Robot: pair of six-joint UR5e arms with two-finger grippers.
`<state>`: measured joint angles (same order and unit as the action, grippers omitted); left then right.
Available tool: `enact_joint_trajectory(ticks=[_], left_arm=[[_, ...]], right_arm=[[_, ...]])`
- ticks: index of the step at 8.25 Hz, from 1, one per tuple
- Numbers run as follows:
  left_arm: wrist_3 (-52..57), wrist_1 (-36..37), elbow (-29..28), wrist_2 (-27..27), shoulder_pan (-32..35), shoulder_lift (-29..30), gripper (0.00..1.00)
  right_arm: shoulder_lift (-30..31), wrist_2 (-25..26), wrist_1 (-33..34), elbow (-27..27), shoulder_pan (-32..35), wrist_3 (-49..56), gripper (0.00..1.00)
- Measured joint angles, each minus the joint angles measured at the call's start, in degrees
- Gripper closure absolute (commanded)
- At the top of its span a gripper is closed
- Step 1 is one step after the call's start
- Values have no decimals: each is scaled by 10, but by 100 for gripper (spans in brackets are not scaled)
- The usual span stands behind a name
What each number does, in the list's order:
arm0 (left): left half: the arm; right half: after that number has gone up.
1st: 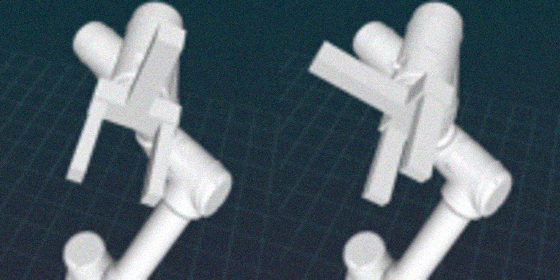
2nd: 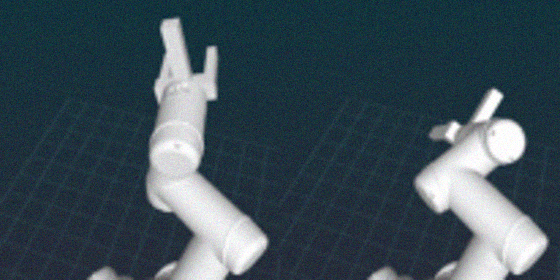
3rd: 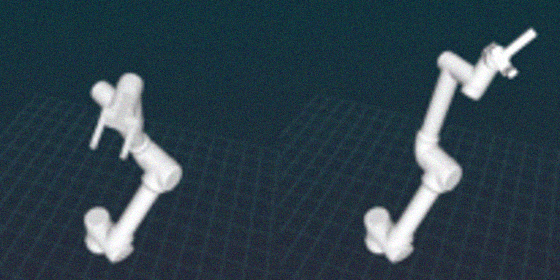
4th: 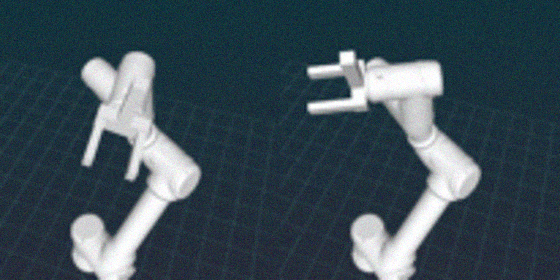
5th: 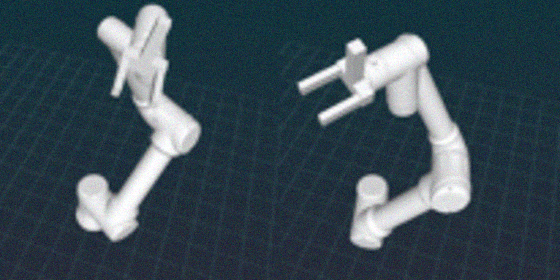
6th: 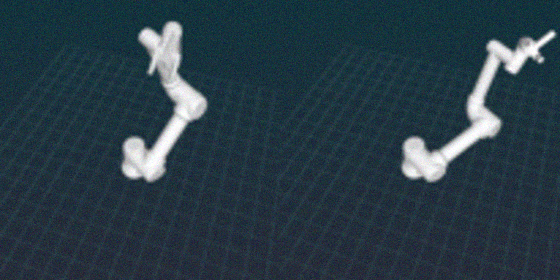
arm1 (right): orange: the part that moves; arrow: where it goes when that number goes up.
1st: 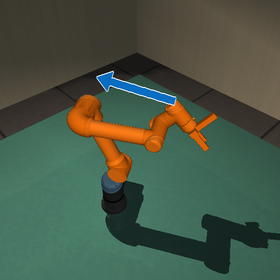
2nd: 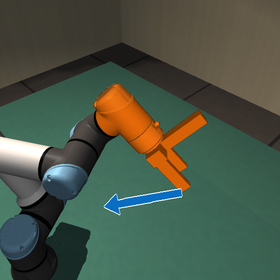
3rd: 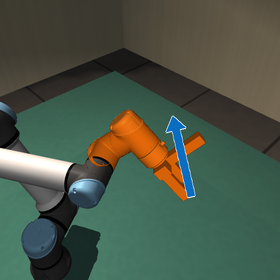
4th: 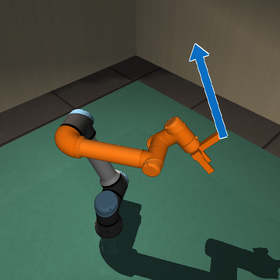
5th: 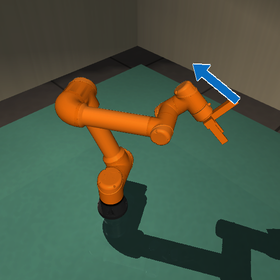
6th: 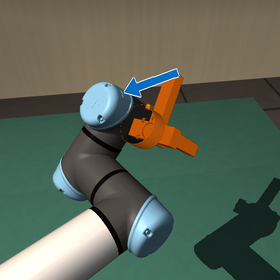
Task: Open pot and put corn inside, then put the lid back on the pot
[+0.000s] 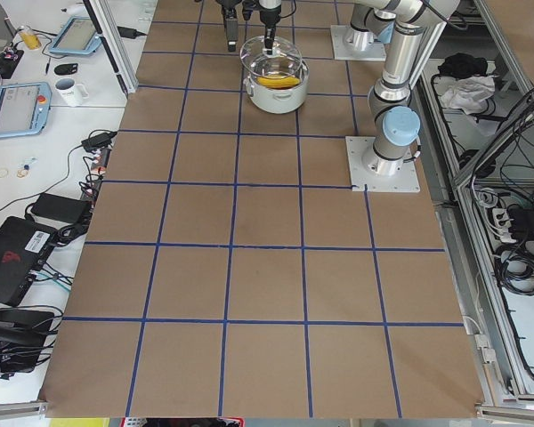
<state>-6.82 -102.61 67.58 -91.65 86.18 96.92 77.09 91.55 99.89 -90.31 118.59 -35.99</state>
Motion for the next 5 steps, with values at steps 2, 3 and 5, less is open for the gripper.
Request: enact_joint_trajectory(ticks=[2, 3, 5], left_arm=[[0, 1, 0, 1, 0, 0, 0], [0, 1, 1, 1, 0, 0, 0], [1, 1, 1, 1, -1, 0, 0]], right_arm=[[-15, -29, 6, -1, 5, -3, 100], [-19, -40, 8, -3, 6, -2, 100], [-21, -47, 6, -8, 6, -2, 100]])
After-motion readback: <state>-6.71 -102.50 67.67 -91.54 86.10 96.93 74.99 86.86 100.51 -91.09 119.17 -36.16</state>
